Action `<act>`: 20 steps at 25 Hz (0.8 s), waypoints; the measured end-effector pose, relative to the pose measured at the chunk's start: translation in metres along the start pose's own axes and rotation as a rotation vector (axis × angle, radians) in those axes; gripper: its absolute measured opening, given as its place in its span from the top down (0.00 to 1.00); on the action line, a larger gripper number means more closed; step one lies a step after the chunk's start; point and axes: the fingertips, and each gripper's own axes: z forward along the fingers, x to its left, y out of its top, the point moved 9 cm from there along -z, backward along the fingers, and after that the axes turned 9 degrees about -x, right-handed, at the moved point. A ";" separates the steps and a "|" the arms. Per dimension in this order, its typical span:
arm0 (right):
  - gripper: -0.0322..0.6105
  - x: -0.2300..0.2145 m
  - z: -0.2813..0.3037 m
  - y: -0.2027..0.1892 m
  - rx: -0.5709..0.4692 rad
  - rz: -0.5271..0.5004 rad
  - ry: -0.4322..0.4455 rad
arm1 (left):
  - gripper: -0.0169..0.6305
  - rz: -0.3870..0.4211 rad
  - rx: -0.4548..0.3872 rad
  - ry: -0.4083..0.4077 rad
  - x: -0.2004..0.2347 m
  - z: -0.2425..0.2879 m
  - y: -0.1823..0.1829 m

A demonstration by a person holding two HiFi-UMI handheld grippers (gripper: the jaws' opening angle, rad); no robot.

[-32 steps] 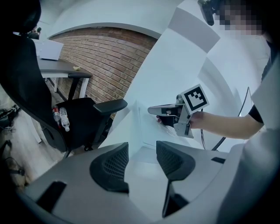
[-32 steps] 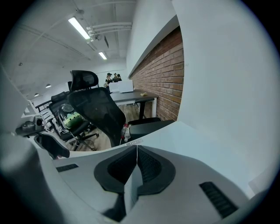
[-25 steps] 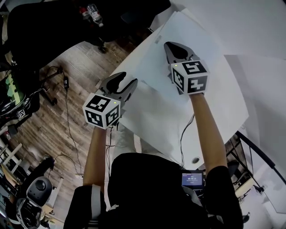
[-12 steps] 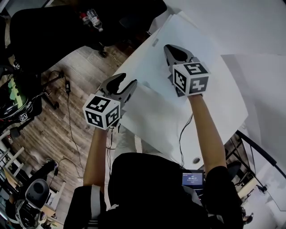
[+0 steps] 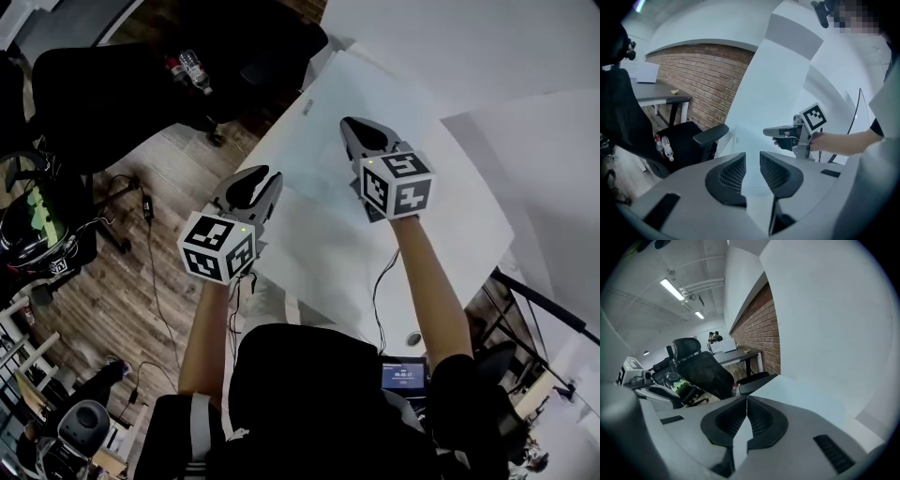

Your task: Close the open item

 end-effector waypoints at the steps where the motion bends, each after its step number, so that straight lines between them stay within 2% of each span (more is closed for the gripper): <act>1: 0.89 0.001 -0.006 0.002 -0.008 0.008 -0.002 | 0.83 0.007 -0.013 -0.001 -0.003 -0.001 0.004; 5: 0.89 0.003 -0.031 0.011 -0.052 0.047 -0.019 | 0.90 0.024 -0.051 -0.018 -0.020 -0.005 0.020; 14: 0.89 0.019 -0.090 0.030 -0.119 0.043 -0.051 | 0.94 0.066 -0.118 -0.079 -0.064 -0.017 0.054; 20: 0.89 0.030 -0.130 0.047 -0.205 0.039 -0.068 | 0.95 0.072 -0.154 -0.083 -0.087 -0.021 0.080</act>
